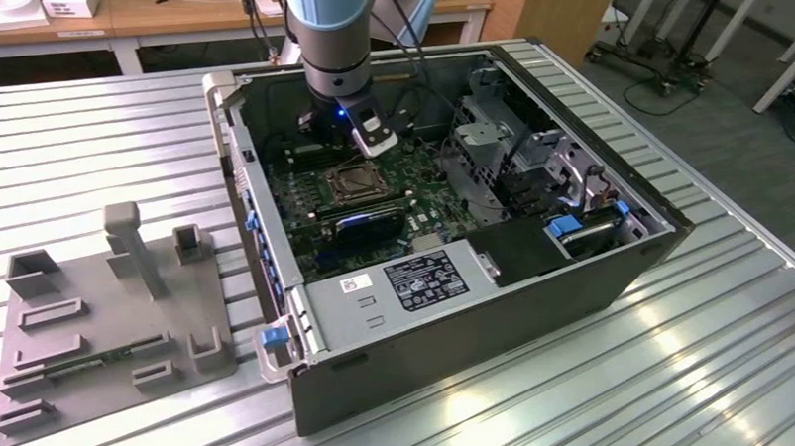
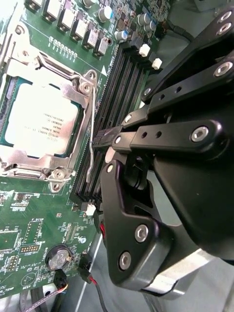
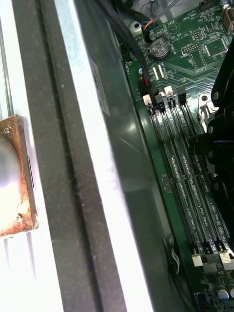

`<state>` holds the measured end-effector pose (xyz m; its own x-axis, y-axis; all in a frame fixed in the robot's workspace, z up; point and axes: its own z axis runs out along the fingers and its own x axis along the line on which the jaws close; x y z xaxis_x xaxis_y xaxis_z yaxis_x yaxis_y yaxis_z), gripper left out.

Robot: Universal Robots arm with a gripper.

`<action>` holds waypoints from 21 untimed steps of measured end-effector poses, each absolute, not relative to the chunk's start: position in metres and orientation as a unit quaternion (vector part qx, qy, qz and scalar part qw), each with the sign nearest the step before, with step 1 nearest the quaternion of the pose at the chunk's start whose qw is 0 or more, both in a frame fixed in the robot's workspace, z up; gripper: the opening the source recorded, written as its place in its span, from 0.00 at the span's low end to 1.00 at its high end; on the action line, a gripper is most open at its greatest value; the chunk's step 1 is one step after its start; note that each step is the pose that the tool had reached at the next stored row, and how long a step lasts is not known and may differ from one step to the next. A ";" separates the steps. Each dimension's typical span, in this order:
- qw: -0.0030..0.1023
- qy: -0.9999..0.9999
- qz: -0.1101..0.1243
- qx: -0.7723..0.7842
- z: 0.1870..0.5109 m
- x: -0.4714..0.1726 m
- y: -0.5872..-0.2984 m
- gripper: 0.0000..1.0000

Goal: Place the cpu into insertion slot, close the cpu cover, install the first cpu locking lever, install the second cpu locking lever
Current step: 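Install the first cpu locking lever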

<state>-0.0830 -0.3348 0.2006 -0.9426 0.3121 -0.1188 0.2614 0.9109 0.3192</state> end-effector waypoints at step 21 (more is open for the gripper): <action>0.085 0.973 0.159 0.145 0.198 -0.081 -0.336 0.11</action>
<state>-0.0808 -0.3363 0.1980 -0.9435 0.3095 -0.1188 0.2557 0.9076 0.3331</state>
